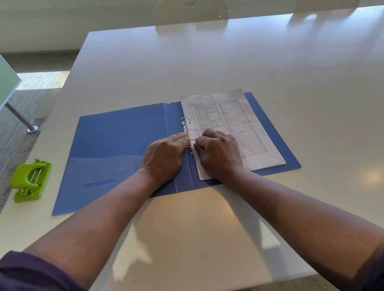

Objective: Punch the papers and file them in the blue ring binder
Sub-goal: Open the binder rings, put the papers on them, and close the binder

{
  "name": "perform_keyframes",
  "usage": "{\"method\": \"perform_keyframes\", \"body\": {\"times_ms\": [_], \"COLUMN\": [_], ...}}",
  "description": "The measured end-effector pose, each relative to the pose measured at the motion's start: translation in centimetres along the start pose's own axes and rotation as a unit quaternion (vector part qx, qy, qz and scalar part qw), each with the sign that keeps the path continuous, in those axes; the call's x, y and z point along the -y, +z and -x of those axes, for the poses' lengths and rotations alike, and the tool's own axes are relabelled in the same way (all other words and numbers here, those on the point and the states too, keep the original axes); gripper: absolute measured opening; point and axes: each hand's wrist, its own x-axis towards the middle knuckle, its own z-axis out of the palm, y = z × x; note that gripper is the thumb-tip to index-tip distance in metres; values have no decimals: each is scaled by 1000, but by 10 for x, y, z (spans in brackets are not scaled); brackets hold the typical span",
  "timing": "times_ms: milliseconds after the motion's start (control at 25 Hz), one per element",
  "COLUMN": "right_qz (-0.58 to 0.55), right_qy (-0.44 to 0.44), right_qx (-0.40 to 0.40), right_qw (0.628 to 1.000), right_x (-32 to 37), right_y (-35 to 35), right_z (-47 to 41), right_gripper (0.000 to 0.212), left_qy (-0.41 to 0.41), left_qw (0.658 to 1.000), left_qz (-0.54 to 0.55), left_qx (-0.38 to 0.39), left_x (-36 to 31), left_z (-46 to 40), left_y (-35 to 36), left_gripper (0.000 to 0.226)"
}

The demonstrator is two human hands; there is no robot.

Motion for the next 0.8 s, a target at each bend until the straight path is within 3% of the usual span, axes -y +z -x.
{"method": "perform_keyframes", "body": {"times_ms": [320,520,680,800], "right_qz": [-6,-9,-5,19], "right_qy": [5,-9,-50,-84], "right_qx": [0,-1,12,9], "right_qw": [1000,1000,999,996], "right_x": [0,-2,-10,-16], "right_y": [-1,-2,-7,-12], "right_z": [0,-1,-1,-3], "right_gripper": [29,26,26,27], "left_qy": [-36,-86,-139,-157], "left_qw": [998,991,977,972], "left_qz": [48,98,92,81], "left_qx": [1,40,130,157], "left_x": [-8,-11,-26,-36], "left_z": [-1,0,1,1], "left_y": [-5,-6,-11,-12], "left_gripper": [21,19,48,53]}}
